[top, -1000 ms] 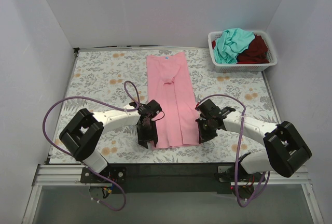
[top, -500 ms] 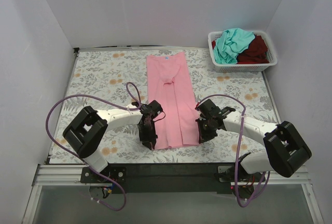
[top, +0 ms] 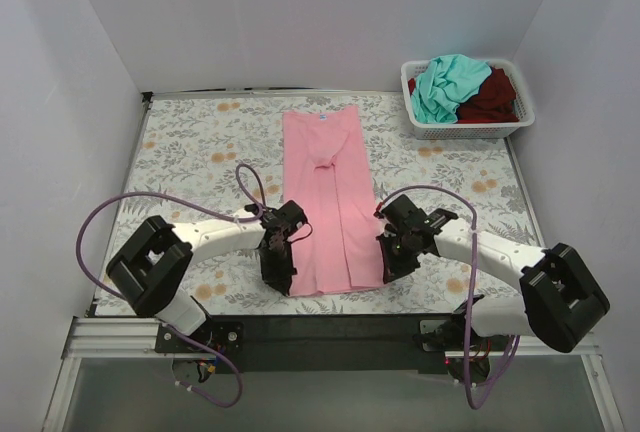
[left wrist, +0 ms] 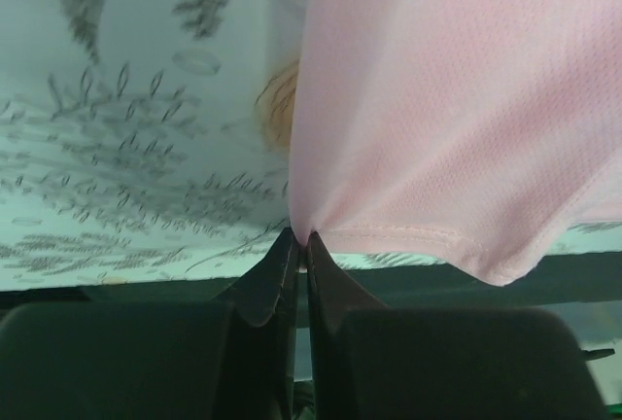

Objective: Fold and stack the t-shirts
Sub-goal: Fold the tshirt

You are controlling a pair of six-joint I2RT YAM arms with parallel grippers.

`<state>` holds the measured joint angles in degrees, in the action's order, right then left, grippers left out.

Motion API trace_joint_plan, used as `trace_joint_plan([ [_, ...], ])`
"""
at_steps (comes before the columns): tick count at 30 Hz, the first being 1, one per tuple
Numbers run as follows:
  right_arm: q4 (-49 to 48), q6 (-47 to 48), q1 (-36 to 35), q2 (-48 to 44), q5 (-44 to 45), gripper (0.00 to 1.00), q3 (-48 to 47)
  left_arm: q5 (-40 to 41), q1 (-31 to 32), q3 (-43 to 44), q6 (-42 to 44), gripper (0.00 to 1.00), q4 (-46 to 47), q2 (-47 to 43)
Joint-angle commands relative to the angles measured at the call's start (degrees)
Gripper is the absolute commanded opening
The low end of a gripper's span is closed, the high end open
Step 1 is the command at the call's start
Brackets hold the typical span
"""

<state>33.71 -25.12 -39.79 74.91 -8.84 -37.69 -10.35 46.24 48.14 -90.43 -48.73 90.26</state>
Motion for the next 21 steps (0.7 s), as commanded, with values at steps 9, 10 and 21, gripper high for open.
trace_joint_plan([
  [9, 8.1, 1.6, -2.3, -5.6, -2.2, 0.01, -2.0, -2.3, 1.1, 0.8, 0.7, 0.00, -4.0, -9.1],
  [10, 8.6, 2.2, -2.2, -4.7, -0.8, 0.01, -5.8, -2.1, 0.4, 3.1, 1.8, 0.00, -3.7, -7.7],
  [21, 9.8, 9.1, 2.9, 8.8, 4.8, 0.01, -29.4, 3.6, -8.5, 18.6, 9.8, 0.00, -1.6, 2.3],
])
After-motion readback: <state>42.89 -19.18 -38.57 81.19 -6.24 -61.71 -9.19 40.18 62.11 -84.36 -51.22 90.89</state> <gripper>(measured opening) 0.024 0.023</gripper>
